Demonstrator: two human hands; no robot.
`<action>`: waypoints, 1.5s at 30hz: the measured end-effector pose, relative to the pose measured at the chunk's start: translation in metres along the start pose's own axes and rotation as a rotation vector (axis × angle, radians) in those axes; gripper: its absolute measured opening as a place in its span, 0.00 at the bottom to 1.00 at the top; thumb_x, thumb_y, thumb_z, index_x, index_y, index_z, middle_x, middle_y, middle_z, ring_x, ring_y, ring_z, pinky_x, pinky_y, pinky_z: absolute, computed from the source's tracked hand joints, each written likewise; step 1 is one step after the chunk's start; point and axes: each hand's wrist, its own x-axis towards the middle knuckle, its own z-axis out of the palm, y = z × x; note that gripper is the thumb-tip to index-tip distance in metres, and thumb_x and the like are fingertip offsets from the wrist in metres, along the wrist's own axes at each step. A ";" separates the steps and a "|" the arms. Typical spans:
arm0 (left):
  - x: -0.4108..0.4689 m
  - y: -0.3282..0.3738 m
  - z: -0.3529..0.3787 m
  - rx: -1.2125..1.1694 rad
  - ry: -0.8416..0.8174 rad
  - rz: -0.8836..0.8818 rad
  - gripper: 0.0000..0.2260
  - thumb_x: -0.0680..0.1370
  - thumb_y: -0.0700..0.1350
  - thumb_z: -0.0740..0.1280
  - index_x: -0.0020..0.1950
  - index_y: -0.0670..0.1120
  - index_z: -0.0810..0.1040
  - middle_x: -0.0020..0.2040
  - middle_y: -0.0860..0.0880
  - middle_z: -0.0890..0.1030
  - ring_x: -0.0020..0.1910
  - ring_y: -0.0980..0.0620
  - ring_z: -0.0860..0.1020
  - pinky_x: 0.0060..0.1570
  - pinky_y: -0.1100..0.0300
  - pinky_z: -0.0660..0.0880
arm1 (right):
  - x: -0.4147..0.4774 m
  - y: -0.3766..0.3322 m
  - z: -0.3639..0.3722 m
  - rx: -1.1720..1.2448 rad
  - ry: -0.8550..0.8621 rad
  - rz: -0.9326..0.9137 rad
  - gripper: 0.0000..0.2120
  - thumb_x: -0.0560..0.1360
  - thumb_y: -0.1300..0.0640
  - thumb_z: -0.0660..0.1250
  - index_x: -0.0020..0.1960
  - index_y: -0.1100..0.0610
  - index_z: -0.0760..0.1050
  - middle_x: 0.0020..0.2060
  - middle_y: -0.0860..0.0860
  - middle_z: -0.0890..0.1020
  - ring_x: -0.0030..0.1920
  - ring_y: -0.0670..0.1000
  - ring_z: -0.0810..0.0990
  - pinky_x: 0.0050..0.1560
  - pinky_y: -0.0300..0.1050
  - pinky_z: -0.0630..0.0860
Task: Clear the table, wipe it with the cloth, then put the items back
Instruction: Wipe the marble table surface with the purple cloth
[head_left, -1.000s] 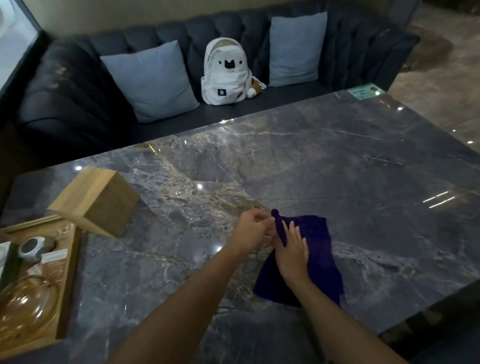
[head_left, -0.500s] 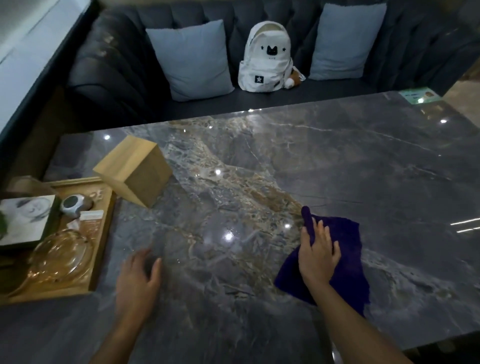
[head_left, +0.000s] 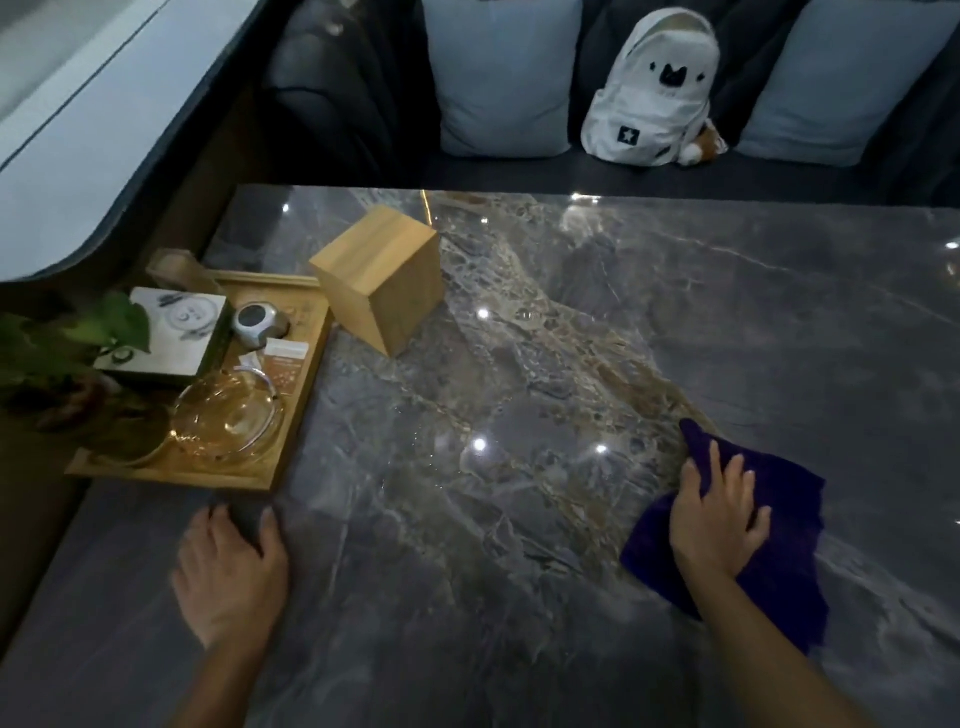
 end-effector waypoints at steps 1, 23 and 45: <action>0.004 -0.003 -0.001 0.004 -0.014 -0.008 0.28 0.78 0.56 0.55 0.72 0.39 0.61 0.73 0.38 0.63 0.72 0.39 0.61 0.69 0.42 0.58 | -0.001 -0.002 0.001 -0.012 -0.005 0.005 0.24 0.80 0.45 0.45 0.75 0.46 0.47 0.77 0.48 0.48 0.76 0.48 0.44 0.75 0.53 0.40; 0.014 -0.019 0.010 0.158 0.012 0.115 0.31 0.78 0.59 0.46 0.75 0.42 0.53 0.76 0.42 0.58 0.76 0.46 0.55 0.74 0.50 0.49 | -0.050 -0.136 0.076 -0.168 -0.089 -0.120 0.28 0.79 0.42 0.40 0.75 0.49 0.40 0.77 0.52 0.43 0.76 0.52 0.40 0.74 0.57 0.36; 0.016 -0.021 0.012 0.158 0.050 0.132 0.30 0.76 0.57 0.51 0.70 0.39 0.65 0.70 0.38 0.69 0.70 0.41 0.66 0.69 0.43 0.61 | -0.126 -0.190 0.085 0.685 -0.811 -0.264 0.13 0.79 0.58 0.57 0.58 0.56 0.77 0.61 0.51 0.78 0.66 0.50 0.70 0.68 0.37 0.63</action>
